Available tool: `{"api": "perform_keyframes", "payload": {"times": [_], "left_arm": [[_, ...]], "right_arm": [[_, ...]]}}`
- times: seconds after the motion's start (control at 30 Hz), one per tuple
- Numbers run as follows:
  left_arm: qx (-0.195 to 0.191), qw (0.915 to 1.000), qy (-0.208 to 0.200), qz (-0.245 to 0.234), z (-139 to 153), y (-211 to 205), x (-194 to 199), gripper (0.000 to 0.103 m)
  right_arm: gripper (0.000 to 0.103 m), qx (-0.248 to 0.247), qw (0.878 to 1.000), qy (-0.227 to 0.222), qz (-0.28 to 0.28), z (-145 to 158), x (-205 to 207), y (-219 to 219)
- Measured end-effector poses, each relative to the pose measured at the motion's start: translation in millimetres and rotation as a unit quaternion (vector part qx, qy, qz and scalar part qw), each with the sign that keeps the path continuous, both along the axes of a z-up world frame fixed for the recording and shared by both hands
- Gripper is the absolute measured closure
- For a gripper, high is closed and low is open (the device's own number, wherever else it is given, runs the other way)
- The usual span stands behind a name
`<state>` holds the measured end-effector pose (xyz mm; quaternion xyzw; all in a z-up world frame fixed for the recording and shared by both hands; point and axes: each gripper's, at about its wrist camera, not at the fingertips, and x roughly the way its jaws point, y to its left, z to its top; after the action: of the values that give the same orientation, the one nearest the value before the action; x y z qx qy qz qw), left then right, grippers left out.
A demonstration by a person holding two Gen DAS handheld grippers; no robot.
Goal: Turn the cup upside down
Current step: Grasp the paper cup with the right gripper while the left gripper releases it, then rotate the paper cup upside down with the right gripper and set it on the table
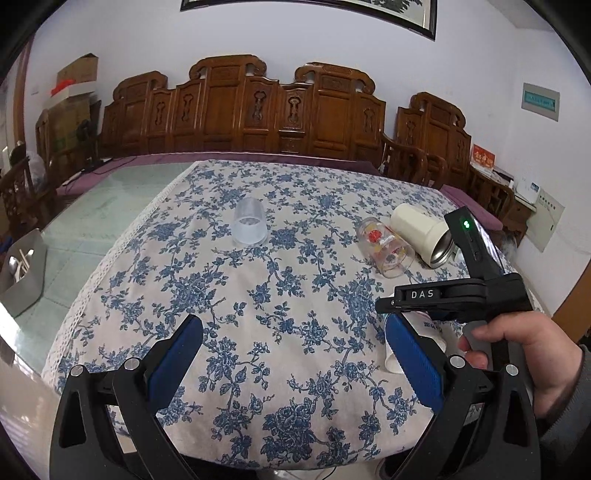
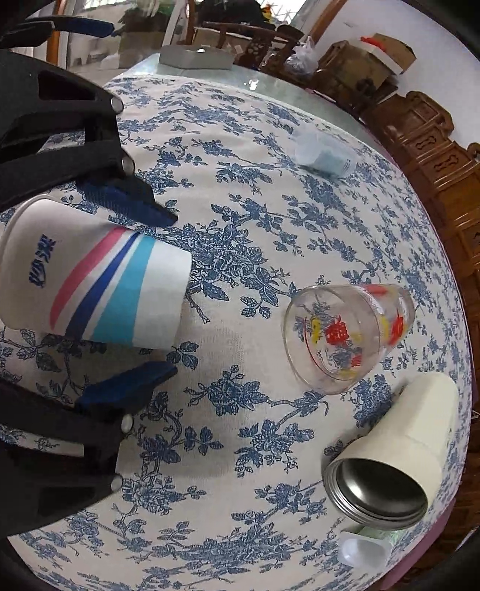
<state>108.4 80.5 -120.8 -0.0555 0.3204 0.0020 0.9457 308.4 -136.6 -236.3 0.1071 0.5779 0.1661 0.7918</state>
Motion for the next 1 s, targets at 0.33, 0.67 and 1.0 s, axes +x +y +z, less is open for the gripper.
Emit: {"api": "perform_keyframes", "payload": {"times": [0.33, 0.67, 1.0], "left_arm": [[-0.003, 1.0, -0.003, 0.0, 2.7, 1.1, -0.9, 0.008], [0.001, 1.0, -0.005, -0.002, 5.6, -1.2, -1.7, 0.008], [0.005, 0.9999, -0.008, -0.002, 7.7, -1.8, -2.3, 0.008]], "right_arm": [[0.04, -0.017, 0.991, -0.133, 0.029, 35.4, -14.5, 1.2], [0.044, -0.099, 0.959, -0.254, 0.083, 53.0, -37.8, 8.3], [0.044, -0.104, 0.957, -0.253, 0.094, 45.3, -62.4, 5.3]]}}
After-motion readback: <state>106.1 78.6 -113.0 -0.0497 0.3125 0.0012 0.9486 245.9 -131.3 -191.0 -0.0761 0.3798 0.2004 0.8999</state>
